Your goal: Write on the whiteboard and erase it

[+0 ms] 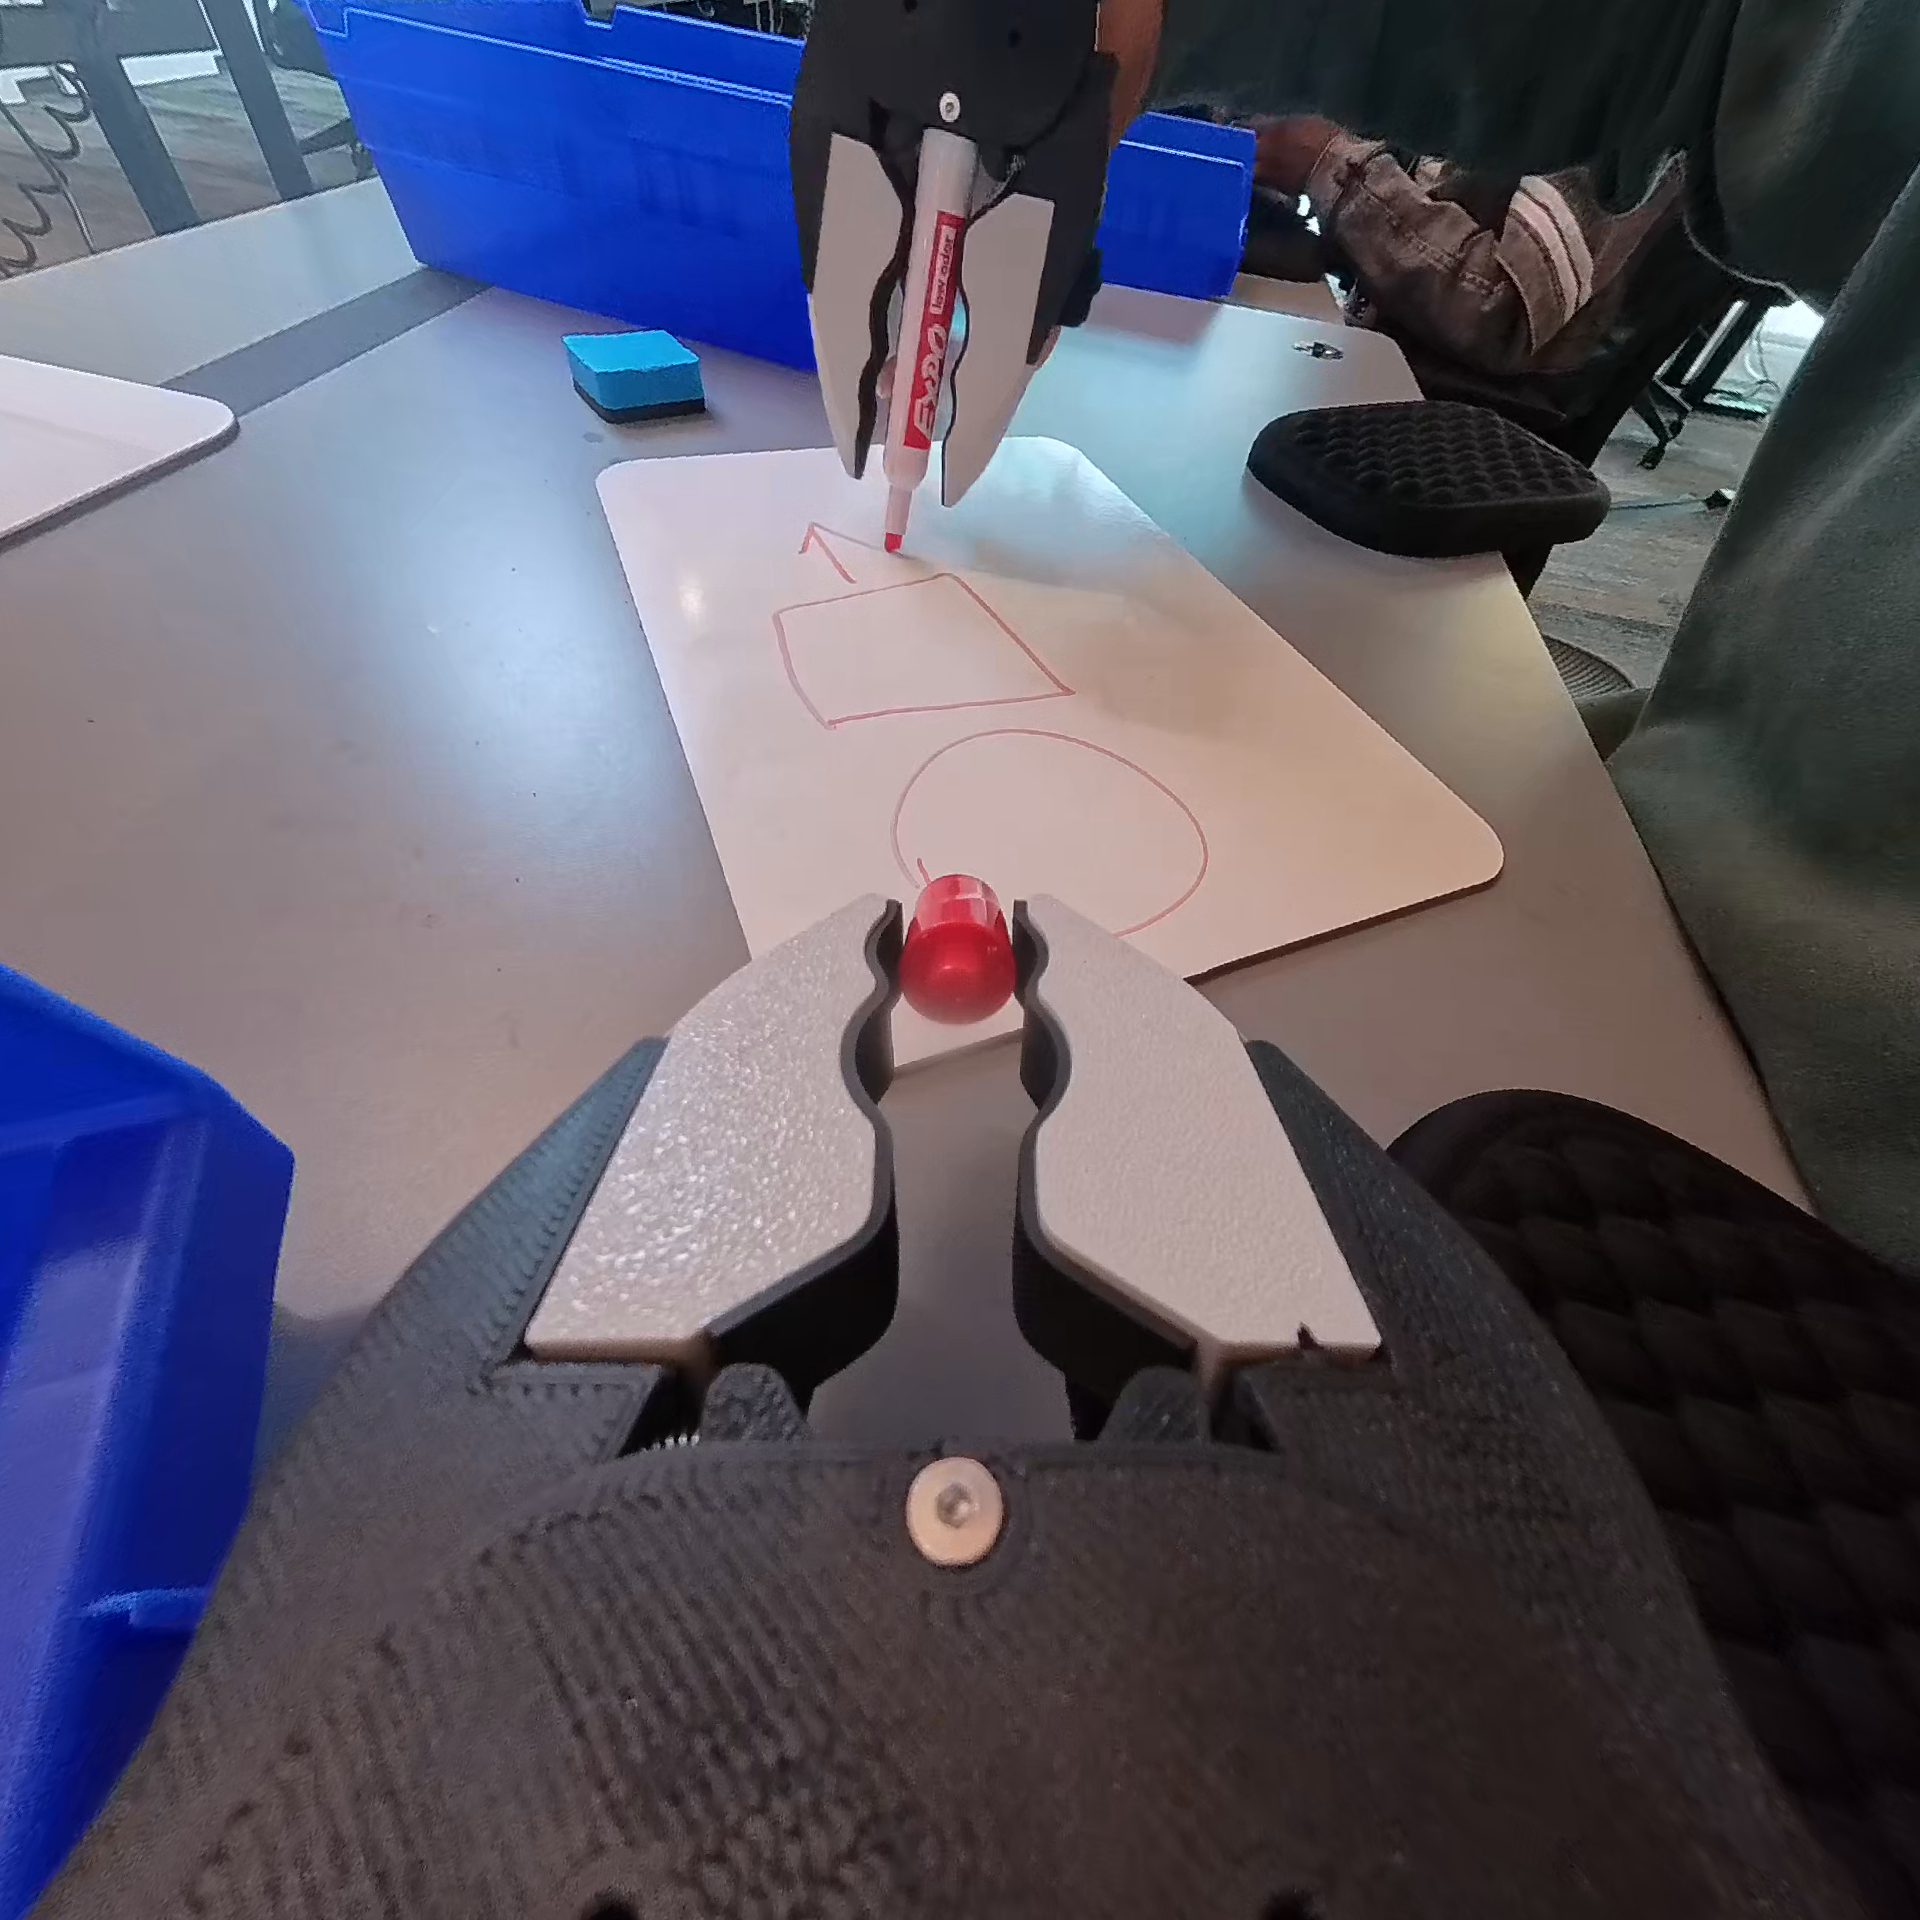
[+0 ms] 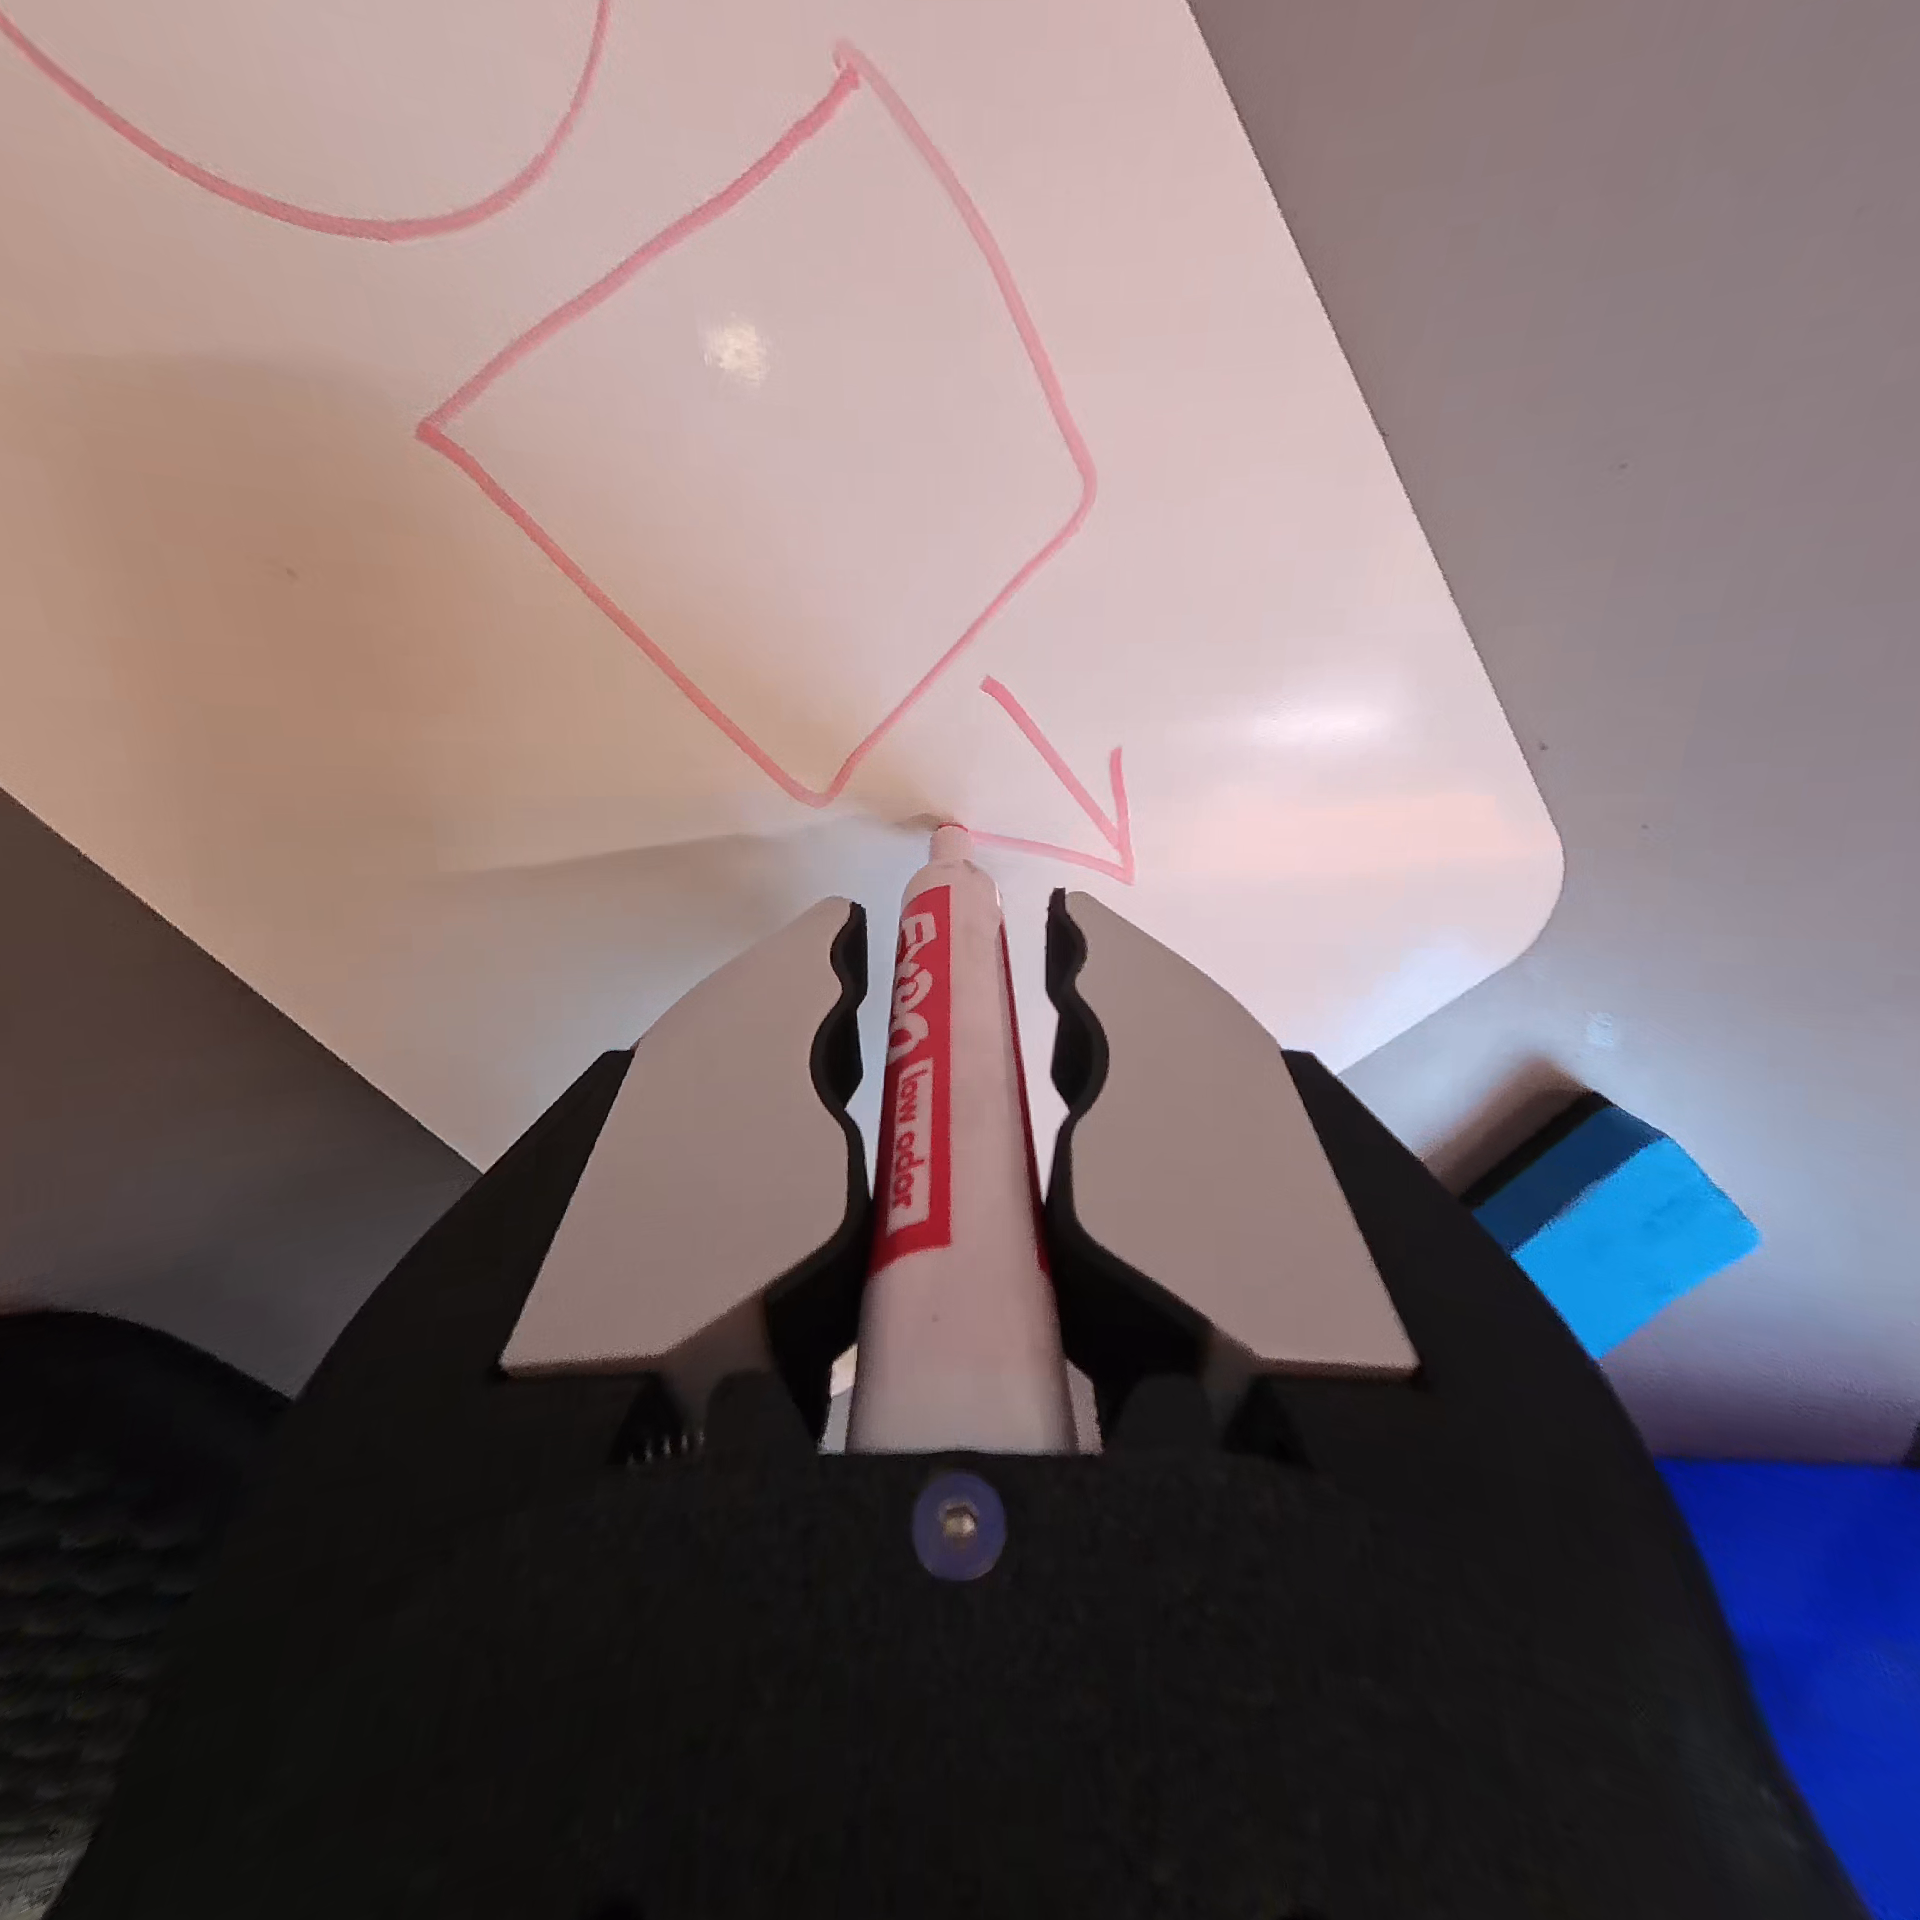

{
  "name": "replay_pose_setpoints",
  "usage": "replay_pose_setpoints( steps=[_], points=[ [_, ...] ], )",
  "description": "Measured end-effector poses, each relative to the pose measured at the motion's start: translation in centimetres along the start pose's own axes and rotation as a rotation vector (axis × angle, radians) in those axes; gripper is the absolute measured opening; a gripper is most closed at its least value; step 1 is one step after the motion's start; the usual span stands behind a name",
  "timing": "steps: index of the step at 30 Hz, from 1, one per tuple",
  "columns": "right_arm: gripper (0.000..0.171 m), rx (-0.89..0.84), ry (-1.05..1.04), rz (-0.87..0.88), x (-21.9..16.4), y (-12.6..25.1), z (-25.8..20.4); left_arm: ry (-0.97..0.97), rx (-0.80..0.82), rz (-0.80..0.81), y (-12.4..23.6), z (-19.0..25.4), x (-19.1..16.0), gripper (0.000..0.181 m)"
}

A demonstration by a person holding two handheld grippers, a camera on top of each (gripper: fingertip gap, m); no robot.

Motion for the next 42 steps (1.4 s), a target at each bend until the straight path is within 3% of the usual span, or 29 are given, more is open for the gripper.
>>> replay_pose_setpoints(
  steps=[8, 27, 42],
  points=[
    [0.034, -0.107, -0.062, 0.011, -1.5, 1.4, 3.9, -0.002, 0.001, -0.001, 0.0, 0.1, 0.0, 0.02],
    [0.034, -0.124, -0.055, 0.01, -1.2, -0.1, 6.4, 0.008, 0.0, 0.003, 0.1, 0.1, 0.0, 0.02],
    [0.034, -0.012, -0.045, -0.02, -1.8, 0.8, 1.0, 0.006, 0.001, -0.001, 0.1, 0.1, 0.0, 0.02]
  ],
)
Point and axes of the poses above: each gripper's, where its closed fingertips meet, y back along the fingers, x out of its top, z = x × y across the jaws, the point moved 6 cm from there along y, back along the fingers, and after that the axes turned 14 degrees about z, right-handed, at the moved point
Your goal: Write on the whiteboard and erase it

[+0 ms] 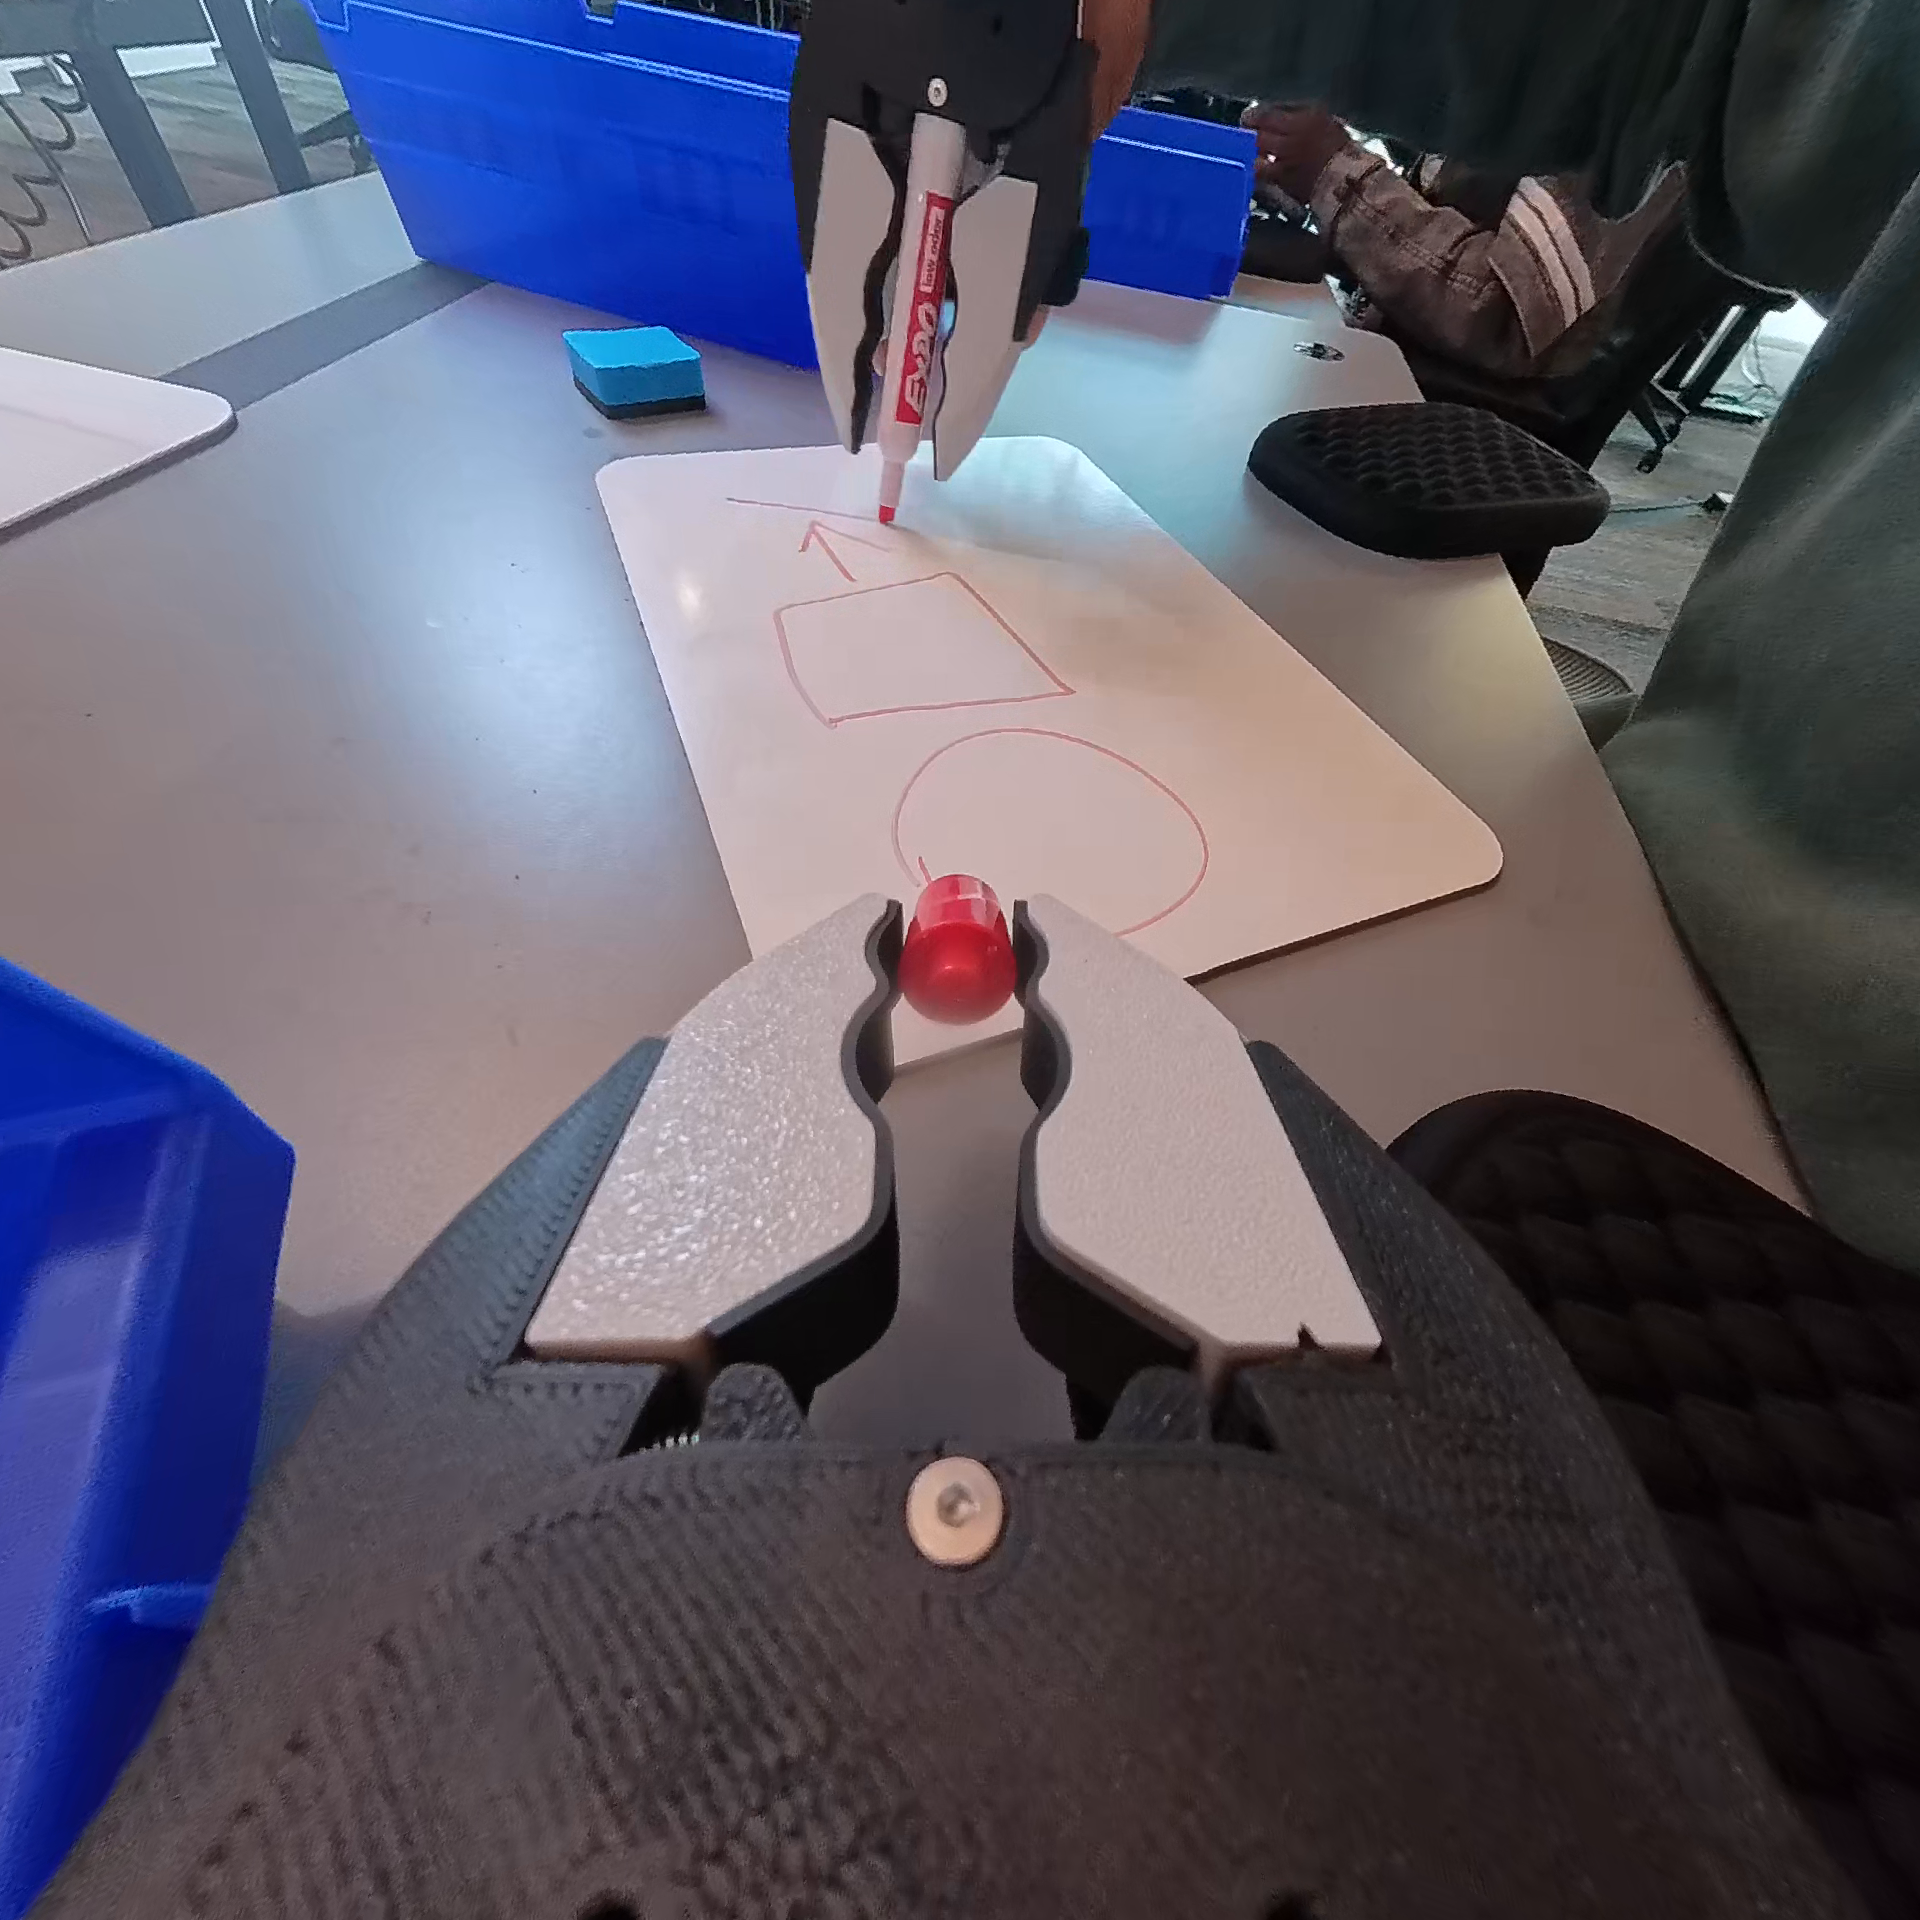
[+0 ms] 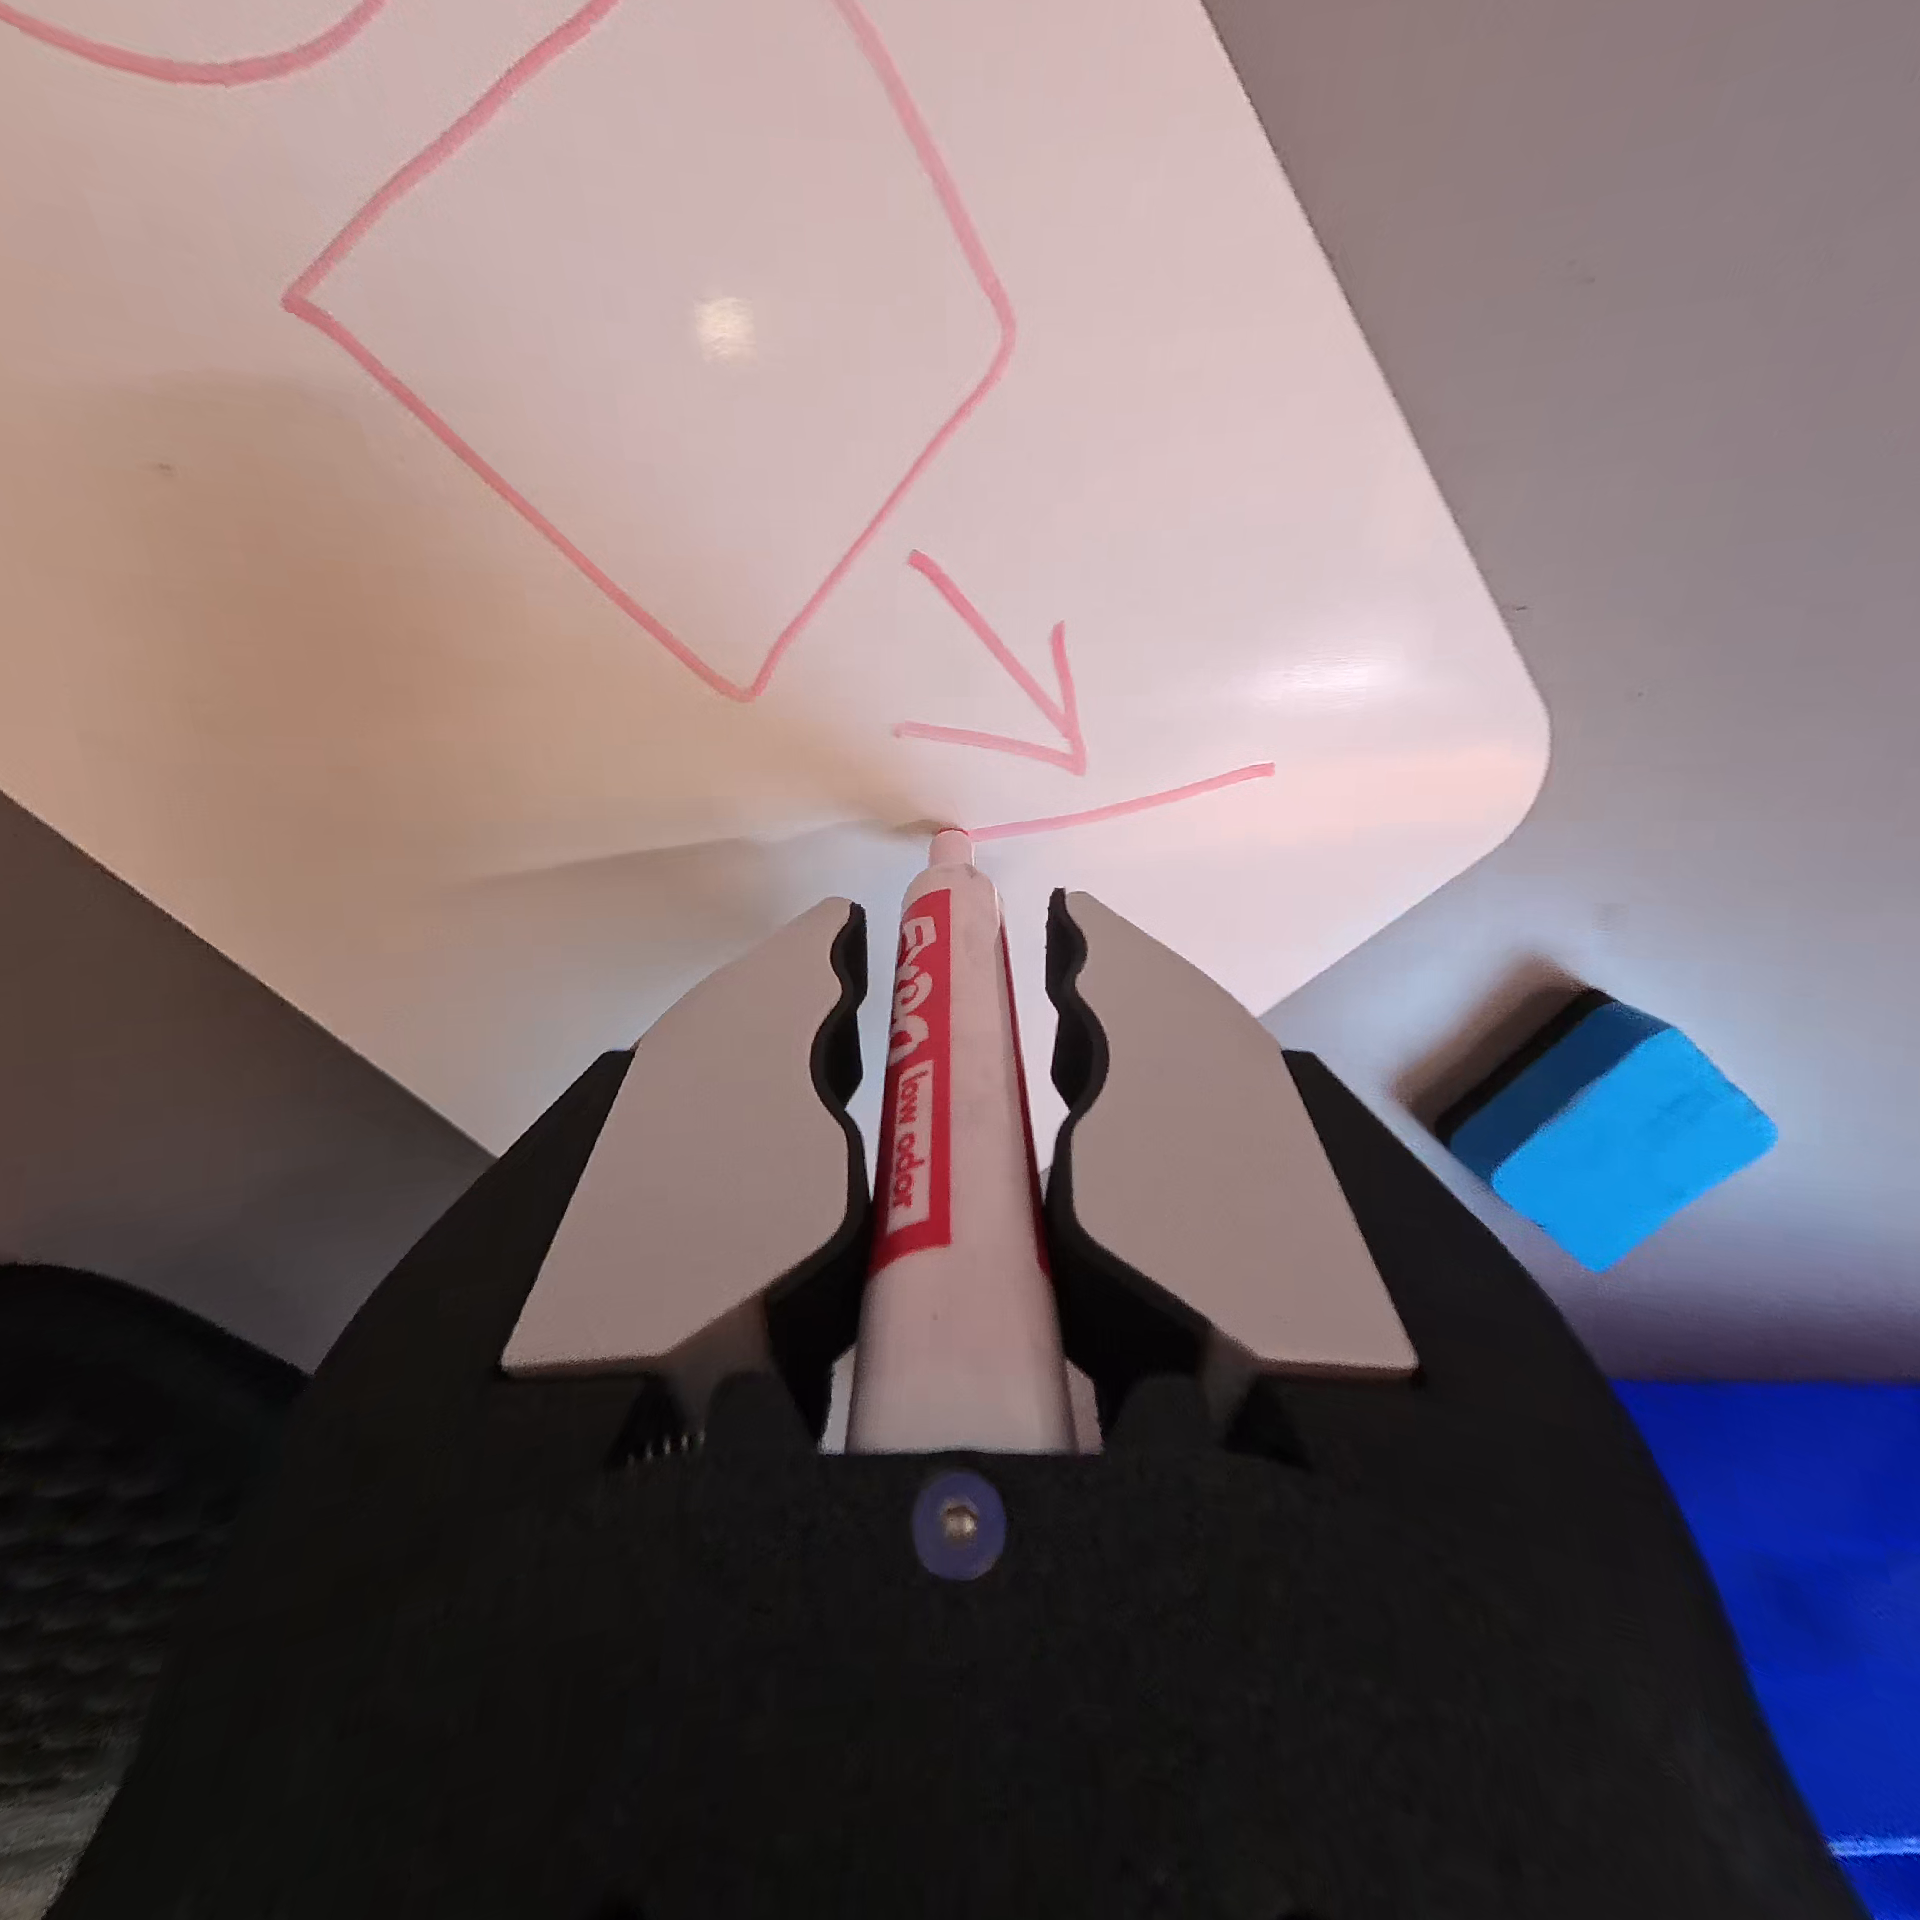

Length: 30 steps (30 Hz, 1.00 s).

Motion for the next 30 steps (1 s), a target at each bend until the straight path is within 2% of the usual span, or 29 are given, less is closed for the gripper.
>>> replay_pose_setpoints(
  steps=[7, 19, 30],
  points=[
    [0.034, -0.018, -0.012, 0.001, -0.5, 0.2, 0.5, -0.003, 0.004, -0.001, 0.0, 0.0, 0.0, 0.02],
    [0.034, -0.107, -0.093, -0.056, -3.9, 1.6, 3.8, 0.001, 0.001, 0.001, 0.0, -0.1, 0.0, 0.02],
    [0.034, -0.105, -0.051, -0.034, -2.0, 0.6, 4.5, -0.005, -0.001, -0.001, 0.0, 0.0, 0.0, 0.02]
  ],
)
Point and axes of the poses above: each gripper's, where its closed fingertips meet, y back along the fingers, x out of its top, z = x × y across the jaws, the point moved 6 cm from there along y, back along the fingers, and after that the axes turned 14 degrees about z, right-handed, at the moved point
